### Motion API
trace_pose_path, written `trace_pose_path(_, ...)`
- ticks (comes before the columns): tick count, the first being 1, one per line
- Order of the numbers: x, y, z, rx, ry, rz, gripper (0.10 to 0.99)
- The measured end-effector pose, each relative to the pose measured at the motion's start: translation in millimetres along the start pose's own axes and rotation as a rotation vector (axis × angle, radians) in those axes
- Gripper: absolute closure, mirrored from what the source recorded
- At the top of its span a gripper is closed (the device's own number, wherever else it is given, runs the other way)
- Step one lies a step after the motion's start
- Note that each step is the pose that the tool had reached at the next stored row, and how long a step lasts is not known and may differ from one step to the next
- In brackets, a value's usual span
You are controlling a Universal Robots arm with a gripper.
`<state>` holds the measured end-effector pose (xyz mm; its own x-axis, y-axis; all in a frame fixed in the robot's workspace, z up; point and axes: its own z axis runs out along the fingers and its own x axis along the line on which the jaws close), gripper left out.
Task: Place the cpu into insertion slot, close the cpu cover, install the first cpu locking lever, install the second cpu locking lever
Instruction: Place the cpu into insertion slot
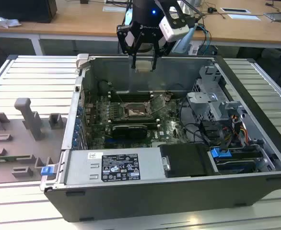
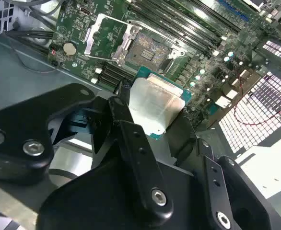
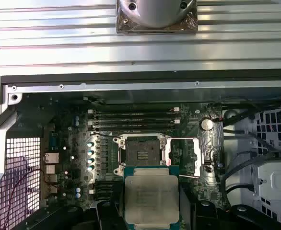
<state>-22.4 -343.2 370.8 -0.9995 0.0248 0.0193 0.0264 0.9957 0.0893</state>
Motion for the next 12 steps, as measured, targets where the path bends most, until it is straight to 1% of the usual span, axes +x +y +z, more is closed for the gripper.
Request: trace_pose_path(12,0.0,0.1,0.1,0.0,-0.0016,0.018,0.541)
